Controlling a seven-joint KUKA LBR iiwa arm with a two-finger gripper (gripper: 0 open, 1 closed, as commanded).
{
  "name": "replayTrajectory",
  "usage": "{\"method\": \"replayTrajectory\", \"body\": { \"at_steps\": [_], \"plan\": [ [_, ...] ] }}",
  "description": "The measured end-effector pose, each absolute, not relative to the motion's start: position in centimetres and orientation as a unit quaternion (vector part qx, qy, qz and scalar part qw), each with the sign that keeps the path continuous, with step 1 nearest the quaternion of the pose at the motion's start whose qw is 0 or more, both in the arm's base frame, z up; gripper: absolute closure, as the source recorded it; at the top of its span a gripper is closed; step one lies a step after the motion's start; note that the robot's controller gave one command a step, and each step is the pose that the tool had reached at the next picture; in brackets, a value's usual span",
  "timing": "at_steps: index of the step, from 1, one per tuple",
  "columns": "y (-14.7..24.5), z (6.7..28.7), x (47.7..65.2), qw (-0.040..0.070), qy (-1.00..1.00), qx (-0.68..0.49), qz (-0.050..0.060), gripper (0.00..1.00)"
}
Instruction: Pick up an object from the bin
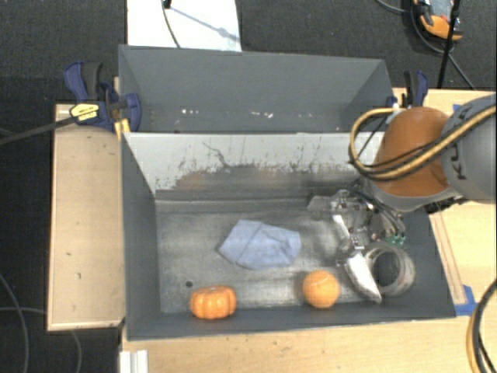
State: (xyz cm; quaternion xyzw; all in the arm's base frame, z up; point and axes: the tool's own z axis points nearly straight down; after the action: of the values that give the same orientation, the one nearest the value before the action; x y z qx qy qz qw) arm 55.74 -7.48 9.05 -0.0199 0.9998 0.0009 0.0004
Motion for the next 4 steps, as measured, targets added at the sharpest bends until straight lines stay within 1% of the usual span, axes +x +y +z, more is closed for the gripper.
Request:
{"method": "replayTrajectory", "body": {
  "at_steps": [1, 2, 3, 4],
  "plan": [
    [-3.8, 7.8, 53.8, 0.001, 0.996, -0.087, -0.001, 0.0],
    [0.0, 7.4, 52.5, 0.002, 0.997, -0.073, 0.001, 0.0],
    [3.8, 7.3, 52.6, 0.004, 0.999, -0.043, 0.001, 1.0],
    [3.8, 7.3, 52.6, 0.004, 0.999, -0.044, 0.001, 1.0]
  ]
}}
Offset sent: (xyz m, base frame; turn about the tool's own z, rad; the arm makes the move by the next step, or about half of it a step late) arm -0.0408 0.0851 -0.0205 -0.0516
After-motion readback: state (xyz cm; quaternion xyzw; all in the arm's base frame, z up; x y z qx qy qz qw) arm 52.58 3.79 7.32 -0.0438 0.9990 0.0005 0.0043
